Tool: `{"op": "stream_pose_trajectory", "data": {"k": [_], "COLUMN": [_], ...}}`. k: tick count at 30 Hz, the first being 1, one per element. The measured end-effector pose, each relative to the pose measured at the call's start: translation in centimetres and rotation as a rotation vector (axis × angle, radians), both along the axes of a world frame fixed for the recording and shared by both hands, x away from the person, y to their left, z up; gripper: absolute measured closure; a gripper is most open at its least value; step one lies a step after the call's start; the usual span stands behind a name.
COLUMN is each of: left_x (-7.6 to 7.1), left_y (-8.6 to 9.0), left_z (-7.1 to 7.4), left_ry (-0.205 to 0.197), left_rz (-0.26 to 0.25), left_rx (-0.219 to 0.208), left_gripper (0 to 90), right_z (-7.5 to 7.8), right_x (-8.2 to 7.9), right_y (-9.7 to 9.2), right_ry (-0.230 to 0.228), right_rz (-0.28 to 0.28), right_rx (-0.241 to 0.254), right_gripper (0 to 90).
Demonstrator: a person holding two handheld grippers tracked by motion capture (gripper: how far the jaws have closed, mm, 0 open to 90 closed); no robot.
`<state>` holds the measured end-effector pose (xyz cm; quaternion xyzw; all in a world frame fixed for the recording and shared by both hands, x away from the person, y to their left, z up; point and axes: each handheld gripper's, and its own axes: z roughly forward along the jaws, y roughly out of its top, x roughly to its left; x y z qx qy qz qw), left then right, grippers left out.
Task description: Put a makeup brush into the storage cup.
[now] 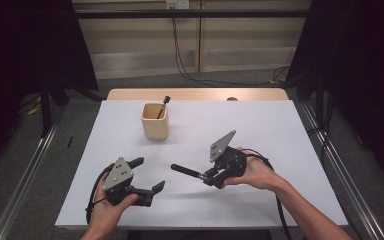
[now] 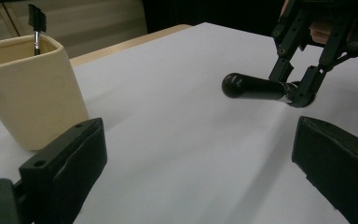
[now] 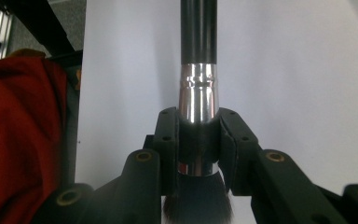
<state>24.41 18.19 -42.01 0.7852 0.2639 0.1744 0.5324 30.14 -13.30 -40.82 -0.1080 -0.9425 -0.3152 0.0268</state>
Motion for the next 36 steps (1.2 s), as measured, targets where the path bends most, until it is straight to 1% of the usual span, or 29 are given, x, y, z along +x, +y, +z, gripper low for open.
{"op": "stream_pose_trajectory", "data": {"k": [4, 7, 9, 11, 12, 14, 15, 19, 20, 21, 23, 24, 25, 29, 30, 31, 32, 33, 36], "left_x": [0.0, 0.2, 0.3, 0.5, 0.5, 0.6, 0.7, 0.8, 0.9, 1.0, 1.1, 1.1, 1.2, 1.4, 1.5, 1.5, 1.6, 1.6, 1.8], "left_y": [0.0, 0.0, -0.1, -0.3, -0.4, -0.5, -0.6, -1.0, -1.1, -1.2, -1.4, -1.5, -1.6, -2.0, -2.1, -2.2, -2.3, -2.3, -2.6], "left_z": [-0.1, 0.0, 0.1, 0.2, 0.3, 0.4, 0.4, 0.6, 0.6, 0.6, 0.6, 0.6, 0.6, 0.7, 0.7, 0.7, 0.7, 0.8, 0.9], "left_ry": [0.01, 0.016, 0.015, 0.014, 0.014, 0.019, 0.018, 0.027, 0.028, 0.031, 0.038, 0.039, 0.036, 0.053, 0.062, 0.065, 0.061, 0.065, 0.084], "left_rz": [-0.01, -0.012, -0.015, -0.023, -0.029, -0.043, -0.049, -0.067, -0.071, -0.074, -0.08, -0.086, -0.09, -0.114, -0.117, -0.12, -0.127, -0.133, -0.149], "left_rx": [0.008, 0.011, 0.013, 0.015, 0.024, 0.028, 0.033, 0.054, 0.061, 0.063, 0.071, 0.072, 0.08, 0.103, 0.107, 0.11, 0.122, 0.128, 0.14], "left_gripper": [3.3, 3.2, 3.2, 3.2, 3.2, 3.2, 3.2, 3.3, 3.2, 3.3, 3.3, 3.3, 3.3, 3.5, 3.5, 3.6, 3.7, 3.7, 3.7], "right_z": [-0.1, 0.0, 0.1, 0.2, 0.2, 0.2, 0.2, 0.2, 0.2, 0.1, 0.1, 0.1, 0.1, 0.2, 0.2, 0.3, 0.3, 0.3, 0.3], "right_x": [0.2, 0.2, 0.2, 0.3, 0.4, 0.5, 0.6, 0.7, 0.7, 0.7, 0.6, 0.6, 0.6, 0.8, 0.9, 0.8, 0.8, 0.9, 0.8], "right_y": [0.3, 0.5, 0.7, 0.8, 0.9, 1.1, 1.1, 1.5, 1.6, 1.7, 1.9, 2.0, 2.0, 2.3, 2.4, 2.5, 2.5, 2.6, 2.7], "right_ry": [0.008, 0.005, 0.016, 0.015, 0.015, 0.01, 0.01, 0.012, 0.017, 0.014, 0.019, 0.017, 0.02, 0.02, 0.02, 0.026, 0.022, 0.017, 0.02], "right_rz": [0.017, 0.035, 0.035, 0.046, 0.054, 0.056, 0.065, 0.069, 0.078, 0.088, 0.093, 0.099, 0.102, 0.119, 0.129, 0.126, 0.128, 0.143, 0.146], "right_rx": [-0.035, -0.072, -0.097, -0.118, -0.128, -0.156, -0.16, -0.185, -0.194, -0.198, -0.229, -0.231, -0.246, -0.27, -0.278, -0.292, -0.293, -0.297, -0.308], "right_gripper": [71.2, 71.2, 71.2, 71.2, 71.2, 71.2, 71.2, 71.2, 71.1, 71.2, 71.2, 71.1, 71.2, 71.2, 71.1, 71.1, 71.1, 71.2, 71.2]}}
